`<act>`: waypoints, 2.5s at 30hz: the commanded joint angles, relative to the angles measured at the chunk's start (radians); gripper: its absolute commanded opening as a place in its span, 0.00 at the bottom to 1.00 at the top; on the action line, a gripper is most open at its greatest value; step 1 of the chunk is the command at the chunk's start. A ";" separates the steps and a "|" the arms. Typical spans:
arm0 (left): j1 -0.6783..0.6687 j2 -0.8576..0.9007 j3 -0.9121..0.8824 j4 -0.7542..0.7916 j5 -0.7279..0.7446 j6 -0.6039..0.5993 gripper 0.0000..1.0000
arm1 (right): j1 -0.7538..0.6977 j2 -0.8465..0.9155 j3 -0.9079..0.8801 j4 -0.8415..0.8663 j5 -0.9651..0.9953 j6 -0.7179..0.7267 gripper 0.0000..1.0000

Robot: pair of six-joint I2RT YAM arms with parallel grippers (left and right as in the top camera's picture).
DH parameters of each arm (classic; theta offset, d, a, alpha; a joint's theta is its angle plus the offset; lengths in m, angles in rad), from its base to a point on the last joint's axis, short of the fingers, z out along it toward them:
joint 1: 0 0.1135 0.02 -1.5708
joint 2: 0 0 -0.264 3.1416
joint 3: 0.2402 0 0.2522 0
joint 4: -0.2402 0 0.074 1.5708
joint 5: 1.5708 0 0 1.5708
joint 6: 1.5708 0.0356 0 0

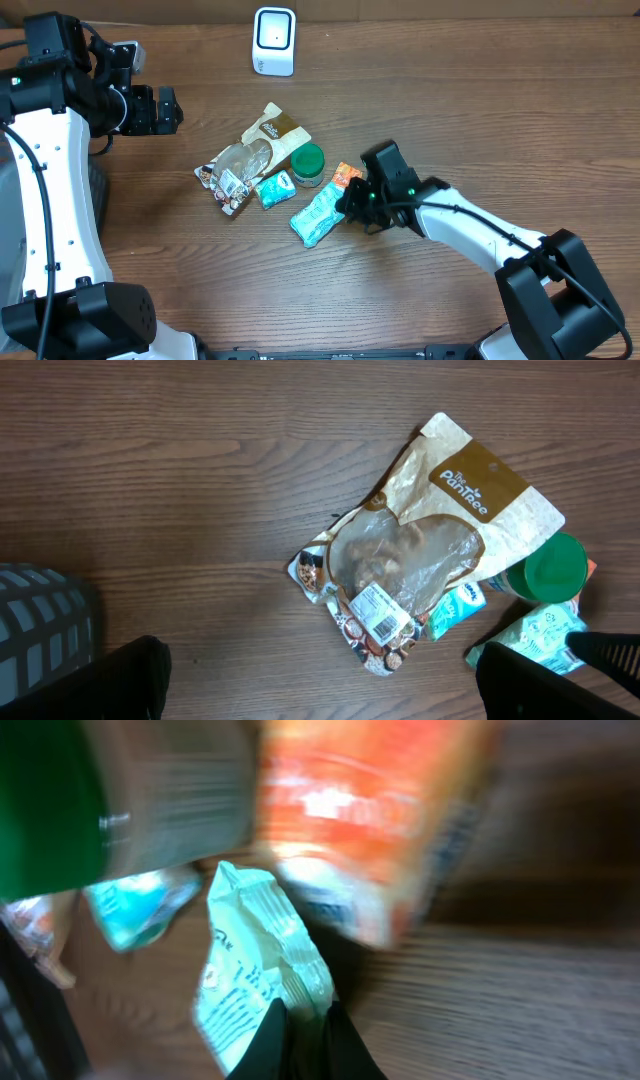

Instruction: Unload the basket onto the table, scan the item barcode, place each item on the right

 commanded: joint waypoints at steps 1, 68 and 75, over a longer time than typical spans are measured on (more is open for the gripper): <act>-0.007 -0.011 0.019 0.002 0.008 0.022 1.00 | 0.000 -0.001 0.182 -0.159 -0.040 -0.370 0.04; -0.007 -0.011 0.019 0.002 0.008 0.022 1.00 | -0.266 0.102 0.173 -0.494 0.018 -0.343 0.32; -0.007 -0.011 0.019 0.002 0.008 0.022 1.00 | -0.338 0.102 0.158 -0.490 0.117 -0.311 0.38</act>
